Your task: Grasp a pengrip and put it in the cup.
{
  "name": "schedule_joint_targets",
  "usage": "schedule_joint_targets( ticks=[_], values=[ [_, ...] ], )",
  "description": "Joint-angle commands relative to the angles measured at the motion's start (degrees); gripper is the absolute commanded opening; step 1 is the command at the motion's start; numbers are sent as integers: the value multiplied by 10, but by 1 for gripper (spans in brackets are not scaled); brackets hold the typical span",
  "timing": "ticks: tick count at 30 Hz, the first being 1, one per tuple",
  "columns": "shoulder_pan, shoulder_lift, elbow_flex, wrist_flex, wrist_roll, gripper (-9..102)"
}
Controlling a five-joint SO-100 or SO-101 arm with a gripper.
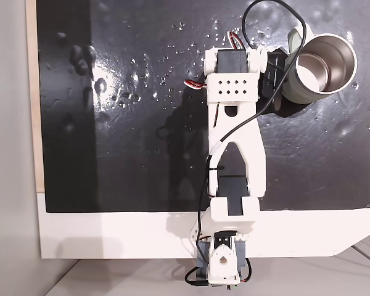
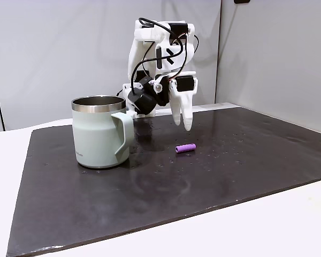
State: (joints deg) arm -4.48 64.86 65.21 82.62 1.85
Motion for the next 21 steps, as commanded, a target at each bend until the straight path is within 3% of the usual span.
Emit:
schedule_joint_targets(
  ticks=[1,15,21],
  values=[
    [9,-7,-30,-25,-11,24],
    [13,-80,-51,-66,-26,22],
    [18,-109,-66,-75,-34,13]
  ],
)
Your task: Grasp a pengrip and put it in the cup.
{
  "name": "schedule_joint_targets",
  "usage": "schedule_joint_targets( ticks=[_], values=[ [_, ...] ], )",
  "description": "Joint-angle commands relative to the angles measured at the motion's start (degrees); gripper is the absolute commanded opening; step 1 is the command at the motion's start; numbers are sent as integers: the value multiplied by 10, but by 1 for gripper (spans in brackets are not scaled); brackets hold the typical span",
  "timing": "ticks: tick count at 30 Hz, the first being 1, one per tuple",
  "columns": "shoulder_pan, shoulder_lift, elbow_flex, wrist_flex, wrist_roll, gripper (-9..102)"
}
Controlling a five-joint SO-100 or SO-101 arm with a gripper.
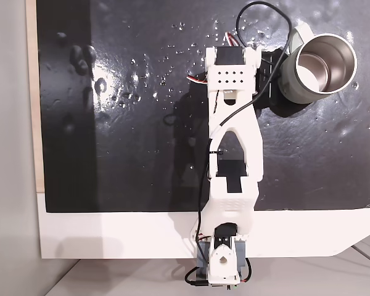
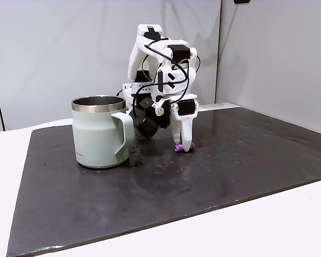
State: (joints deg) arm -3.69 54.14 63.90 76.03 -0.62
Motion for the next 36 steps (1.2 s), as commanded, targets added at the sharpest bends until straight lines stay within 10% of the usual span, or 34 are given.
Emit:
schedule_joint_targets(
  ticks=[1,36],
  values=[
    [11,-6,-57,-9,-11,11],
    [47,174,-276,208,5,0]
  ],
)
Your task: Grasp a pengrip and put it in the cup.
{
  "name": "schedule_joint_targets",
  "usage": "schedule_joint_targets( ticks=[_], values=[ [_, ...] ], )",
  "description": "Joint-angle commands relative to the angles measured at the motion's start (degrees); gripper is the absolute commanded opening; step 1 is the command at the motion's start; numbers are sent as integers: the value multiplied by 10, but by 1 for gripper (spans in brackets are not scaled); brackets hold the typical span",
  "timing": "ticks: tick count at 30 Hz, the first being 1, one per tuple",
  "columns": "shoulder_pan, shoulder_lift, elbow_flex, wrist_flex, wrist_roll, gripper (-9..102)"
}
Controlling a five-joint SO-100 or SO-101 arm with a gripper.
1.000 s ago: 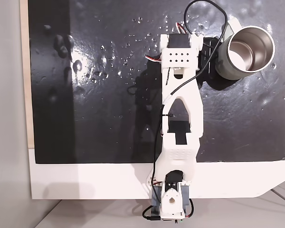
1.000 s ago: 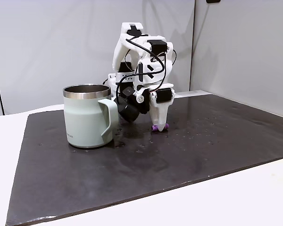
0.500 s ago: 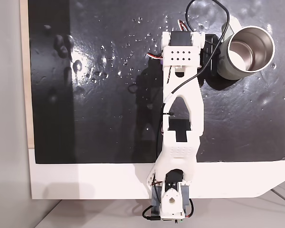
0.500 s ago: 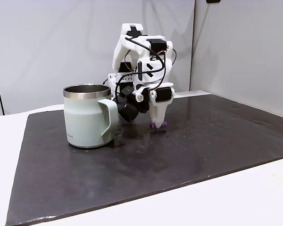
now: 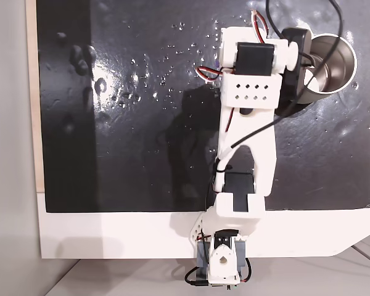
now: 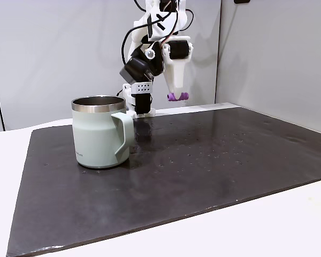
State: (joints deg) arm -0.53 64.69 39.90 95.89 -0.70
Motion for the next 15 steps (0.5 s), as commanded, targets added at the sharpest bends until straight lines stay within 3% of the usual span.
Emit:
schedule_joint_targets(
  ticks=[1,15],
  values=[
    [19,81,-31,11,4,0],
    [138,215,71,11,-104,0]
  ],
)
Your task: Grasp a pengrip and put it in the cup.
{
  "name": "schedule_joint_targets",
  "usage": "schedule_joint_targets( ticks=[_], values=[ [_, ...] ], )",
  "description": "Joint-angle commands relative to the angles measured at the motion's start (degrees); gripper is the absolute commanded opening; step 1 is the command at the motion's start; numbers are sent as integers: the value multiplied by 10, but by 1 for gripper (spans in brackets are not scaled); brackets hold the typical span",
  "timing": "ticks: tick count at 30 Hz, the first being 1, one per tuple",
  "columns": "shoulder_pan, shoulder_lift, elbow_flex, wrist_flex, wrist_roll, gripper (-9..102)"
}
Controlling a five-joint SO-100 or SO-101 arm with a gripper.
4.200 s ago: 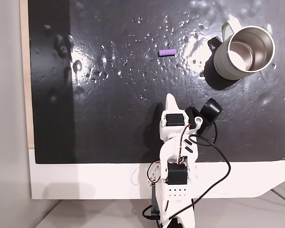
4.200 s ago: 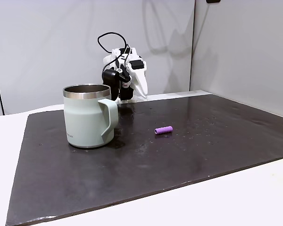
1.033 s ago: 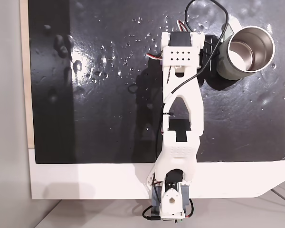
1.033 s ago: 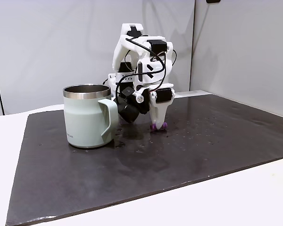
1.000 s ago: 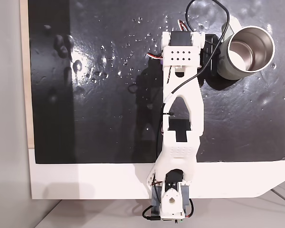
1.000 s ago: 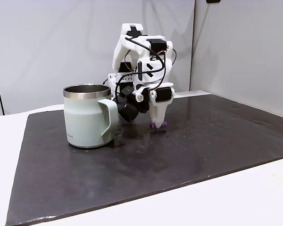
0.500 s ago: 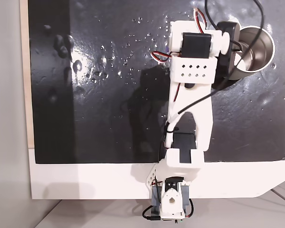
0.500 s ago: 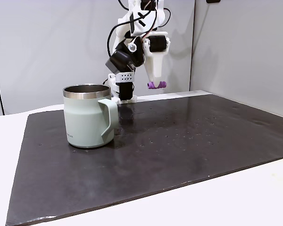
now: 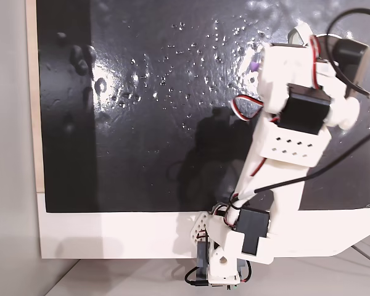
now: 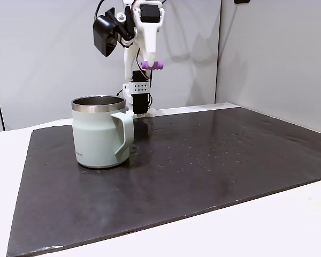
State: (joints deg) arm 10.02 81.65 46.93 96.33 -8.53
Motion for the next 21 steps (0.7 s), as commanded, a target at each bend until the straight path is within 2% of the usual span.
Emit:
schedule_joint_targets(
  ticks=[1,9,21],
  values=[
    [46,51,7,6,-34,0],
    [131,21,-11,4,-75,0],
    [163,-86,-143,4,-83,0]
  ],
)
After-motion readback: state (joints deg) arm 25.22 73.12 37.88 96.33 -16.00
